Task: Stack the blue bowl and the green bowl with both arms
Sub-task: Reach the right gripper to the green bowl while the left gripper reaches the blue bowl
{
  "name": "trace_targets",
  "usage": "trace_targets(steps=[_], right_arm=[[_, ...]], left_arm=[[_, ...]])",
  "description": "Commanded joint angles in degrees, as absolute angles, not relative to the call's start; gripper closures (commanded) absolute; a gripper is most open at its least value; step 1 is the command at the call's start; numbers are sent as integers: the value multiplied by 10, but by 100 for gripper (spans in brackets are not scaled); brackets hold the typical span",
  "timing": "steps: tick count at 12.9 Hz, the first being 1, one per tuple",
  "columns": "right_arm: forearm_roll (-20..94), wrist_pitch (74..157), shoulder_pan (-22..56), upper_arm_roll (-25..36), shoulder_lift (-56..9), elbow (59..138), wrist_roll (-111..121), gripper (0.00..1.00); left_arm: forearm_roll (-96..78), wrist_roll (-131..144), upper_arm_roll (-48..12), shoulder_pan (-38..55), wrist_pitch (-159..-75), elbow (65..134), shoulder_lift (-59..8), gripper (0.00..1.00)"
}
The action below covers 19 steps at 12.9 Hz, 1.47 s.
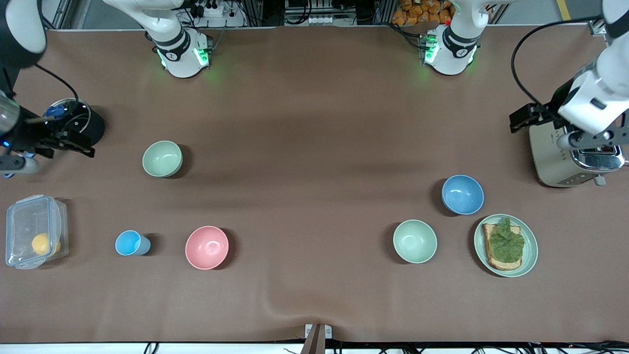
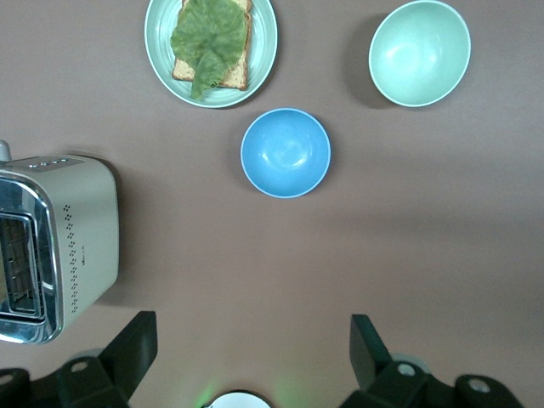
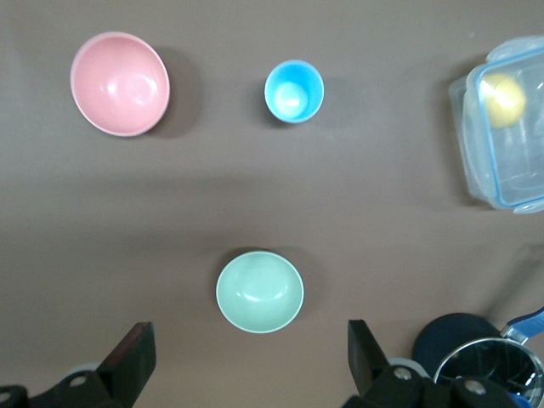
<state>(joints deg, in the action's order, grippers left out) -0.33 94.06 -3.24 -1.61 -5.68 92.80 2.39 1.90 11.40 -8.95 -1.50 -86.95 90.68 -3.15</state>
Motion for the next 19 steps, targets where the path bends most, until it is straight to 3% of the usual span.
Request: trace_targets(steps=[1,7,10,13,19], right_arm=[[-8,935,-40,-18,-60,951,24,0],[-6,1030,-53,-18,-56,1076,23,0],[-6,1115,-61,-18,-59,1143,25,0],[-6,1123,-69,-18,-78,1159,25,0],[-6,1250,-91,-18,-73,1262,95,0]], left_arm=[[32,112,-94,-32,-937,942,-56,0],[27,127,-94,-29,-1164,1121,-74,0],[34,126,-93,-33,-1221,1125,-148,0],[43,128,-90,-33,-1273,1121,-211,0],[80,120,-87,-55,-1277,1106,-254,0]])
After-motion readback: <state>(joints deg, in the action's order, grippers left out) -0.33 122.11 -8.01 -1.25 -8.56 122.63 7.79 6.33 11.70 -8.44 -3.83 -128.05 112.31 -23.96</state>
